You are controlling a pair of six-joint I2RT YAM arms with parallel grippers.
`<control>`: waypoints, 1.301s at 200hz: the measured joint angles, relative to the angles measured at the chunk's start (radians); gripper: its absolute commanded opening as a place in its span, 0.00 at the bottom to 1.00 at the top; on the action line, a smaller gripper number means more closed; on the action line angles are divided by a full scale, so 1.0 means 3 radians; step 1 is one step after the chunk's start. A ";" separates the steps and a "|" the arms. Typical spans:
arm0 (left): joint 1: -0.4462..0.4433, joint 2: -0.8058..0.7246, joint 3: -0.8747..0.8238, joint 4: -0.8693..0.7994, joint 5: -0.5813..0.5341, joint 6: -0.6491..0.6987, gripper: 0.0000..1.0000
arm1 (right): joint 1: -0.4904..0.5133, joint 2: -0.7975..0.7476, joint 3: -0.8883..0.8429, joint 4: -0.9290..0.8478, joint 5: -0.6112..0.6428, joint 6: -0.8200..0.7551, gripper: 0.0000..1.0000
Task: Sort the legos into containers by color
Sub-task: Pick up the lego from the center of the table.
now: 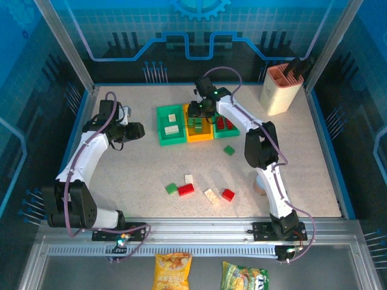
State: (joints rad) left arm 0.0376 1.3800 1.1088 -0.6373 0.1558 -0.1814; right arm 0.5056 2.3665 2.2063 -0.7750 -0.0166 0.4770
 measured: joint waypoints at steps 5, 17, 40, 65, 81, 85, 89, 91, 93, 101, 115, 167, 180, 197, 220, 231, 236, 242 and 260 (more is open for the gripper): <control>0.0000 0.0000 0.0000 0.0000 0.0004 0.0000 0.54 | 0.0000 -0.0041 -0.0029 -0.0015 0.0013 -0.0013 0.46; 0.0000 0.0000 0.0000 0.0000 0.0027 0.0000 0.54 | 0.0003 -0.0163 -0.0136 -0.0061 0.0048 -0.0050 0.46; 0.0000 0.0000 -0.0001 0.0013 0.0127 -0.0001 0.54 | 0.0013 -0.0408 -0.0385 -0.0112 0.0145 -0.0125 0.47; 0.0000 -0.0003 -0.0004 0.0086 0.0318 -0.0009 0.54 | 0.0015 -0.0660 -0.0693 -0.0158 0.0248 -0.0195 0.46; 0.0000 -0.0013 -0.0020 0.0153 0.0460 -0.0009 0.54 | 0.0013 -0.0815 -0.0908 -0.0163 0.0322 -0.0237 0.46; 0.0000 -0.0019 -0.0025 0.0161 0.0490 -0.0009 0.54 | 0.0013 -0.0846 -0.0959 -0.0163 0.0334 -0.0245 0.46; 0.0000 -0.0028 -0.0034 0.0174 0.0528 -0.0010 0.54 | 0.0013 -0.0881 -0.1013 -0.0160 0.0355 -0.0258 0.46; 0.0000 -0.0032 -0.0038 0.0178 0.0540 -0.0010 0.54 | 0.0013 -0.0900 -0.1045 -0.0160 0.0361 -0.0261 0.46; 0.0000 -0.0038 -0.0042 0.0186 0.0561 -0.0009 0.54 | 0.0013 -0.0916 -0.1066 -0.0163 0.0373 -0.0266 0.46; -0.0001 -0.0057 -0.0055 0.0201 0.0636 -0.0009 0.54 | 0.0011 -0.0988 -0.1179 -0.0164 0.0409 -0.0289 0.46; 0.0000 -0.0095 -0.0065 0.0240 0.0768 -0.0009 0.54 | 0.0008 -0.1110 -0.1382 -0.0159 0.0467 -0.0314 0.46; -0.0015 -0.0329 -0.0156 0.0478 0.1185 -0.0009 0.58 | -0.0066 -0.1526 -0.2085 -0.0106 0.0623 -0.0347 0.47; -0.0046 -0.0392 -0.0196 0.0542 0.1241 -0.0005 0.58 | -0.0085 -0.1605 -0.2246 -0.0067 0.0668 -0.0347 0.47; -0.0125 -0.0501 -0.0289 0.0642 0.1320 0.0020 0.58 | -0.0103 -0.1701 -0.2453 -0.0025 0.0730 -0.0346 0.48; -0.0317 -0.0703 -0.0446 0.0769 0.1375 0.0130 0.58 | -0.0121 -0.1793 -0.2703 0.0045 0.0768 -0.0342 0.48; -0.0413 -0.0819 -0.0535 0.0847 0.1382 0.0207 0.58 | -0.0130 -0.1825 -0.2809 0.0081 0.0790 -0.0336 0.48; -0.0456 -0.0879 -0.0579 0.0877 0.1385 0.0252 0.58 | -0.0135 -0.1839 -0.2860 0.0098 0.0793 -0.0334 0.48; -0.0497 -0.0945 -0.0628 0.0916 0.1392 0.0290 0.58 | -0.0141 -0.1849 -0.2904 0.0108 0.0797 -0.0334 0.48; -0.0608 -0.1142 -0.0818 0.1091 0.1431 0.0448 0.58 | -0.0158 -0.1873 -0.3034 0.0150 0.0818 -0.0329 0.49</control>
State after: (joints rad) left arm -0.1448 1.0374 0.8635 -0.3099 0.5850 -0.0471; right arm 0.4583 1.8046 1.2961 -0.7300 0.2287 0.3782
